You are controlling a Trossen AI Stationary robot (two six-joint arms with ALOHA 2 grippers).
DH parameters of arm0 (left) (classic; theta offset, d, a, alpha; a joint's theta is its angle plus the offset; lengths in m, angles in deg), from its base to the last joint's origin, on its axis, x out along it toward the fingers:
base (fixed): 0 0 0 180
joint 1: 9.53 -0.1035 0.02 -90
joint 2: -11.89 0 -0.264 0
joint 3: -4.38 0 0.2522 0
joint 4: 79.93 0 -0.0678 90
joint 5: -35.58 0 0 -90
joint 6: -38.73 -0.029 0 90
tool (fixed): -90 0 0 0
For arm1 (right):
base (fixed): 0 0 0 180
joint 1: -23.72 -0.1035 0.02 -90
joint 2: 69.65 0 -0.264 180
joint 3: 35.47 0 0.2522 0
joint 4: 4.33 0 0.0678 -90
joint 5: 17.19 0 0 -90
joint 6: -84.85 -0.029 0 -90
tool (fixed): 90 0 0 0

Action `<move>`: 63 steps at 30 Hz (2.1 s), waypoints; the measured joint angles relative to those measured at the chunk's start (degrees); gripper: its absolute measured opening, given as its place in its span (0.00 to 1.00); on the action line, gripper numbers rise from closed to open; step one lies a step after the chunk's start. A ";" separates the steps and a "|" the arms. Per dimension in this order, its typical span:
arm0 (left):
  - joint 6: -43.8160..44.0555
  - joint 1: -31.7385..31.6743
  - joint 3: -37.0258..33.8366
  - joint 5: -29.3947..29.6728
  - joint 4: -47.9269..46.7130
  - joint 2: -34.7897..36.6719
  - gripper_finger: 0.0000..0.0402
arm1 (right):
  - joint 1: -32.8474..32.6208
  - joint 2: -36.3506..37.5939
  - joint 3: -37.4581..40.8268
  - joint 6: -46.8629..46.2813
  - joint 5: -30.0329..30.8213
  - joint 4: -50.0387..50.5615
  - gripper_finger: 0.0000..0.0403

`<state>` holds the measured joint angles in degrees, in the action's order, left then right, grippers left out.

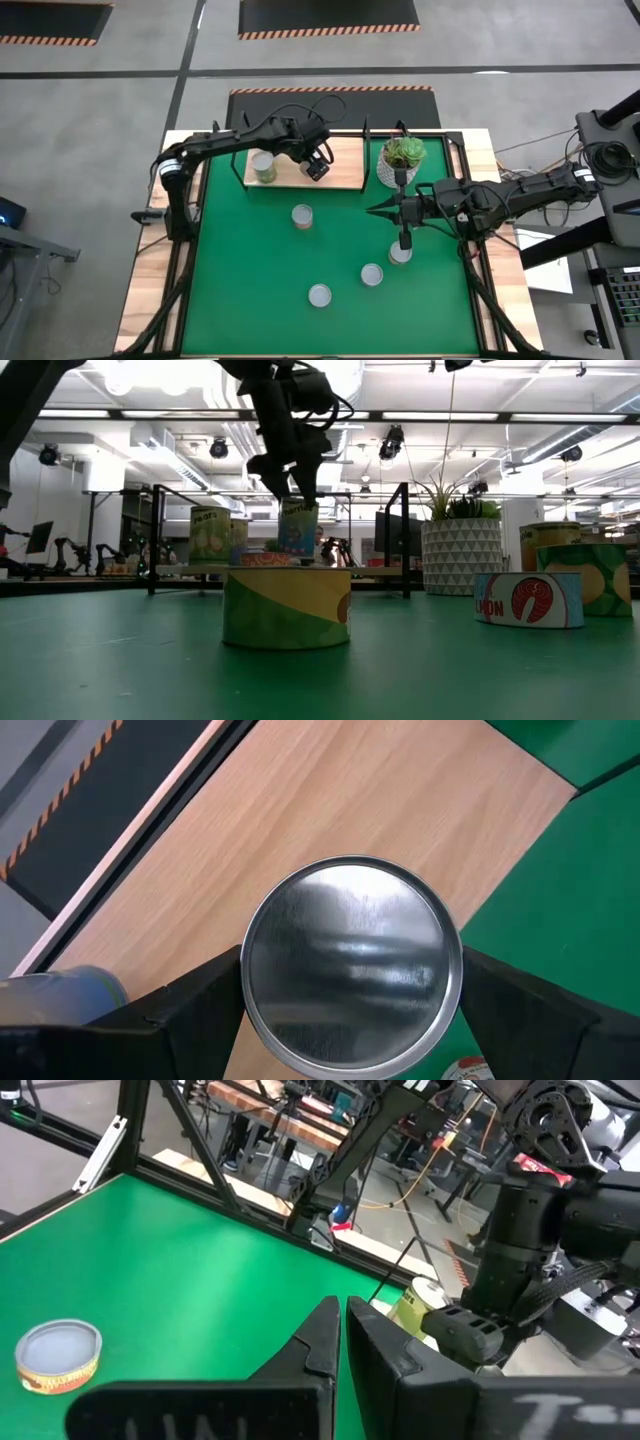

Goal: Pick and place cans onto a shelf
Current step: Put the canned cherries on the shelf

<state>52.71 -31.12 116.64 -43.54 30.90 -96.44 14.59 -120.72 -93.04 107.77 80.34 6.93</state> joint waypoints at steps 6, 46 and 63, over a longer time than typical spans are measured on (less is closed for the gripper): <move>-0.28 -0.04 0.00 0.06 0.60 0.00 0.79 | 0.00 0.00 0.00 -0.73 0.02 0.24 0.03; 1.20 0.05 -3.08 0.14 4.42 0.04 0.85 | 0.02 0.07 0.00 -1.92 0.05 2.30 0.03; -7.44 1.01 4.99 -1.30 1.94 0.76 0.94 | 0.02 0.07 0.00 -1.88 0.07 2.40 0.03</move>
<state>45.27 -30.11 121.64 -44.83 32.84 -95.68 14.62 -120.65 -93.04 105.89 80.40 9.33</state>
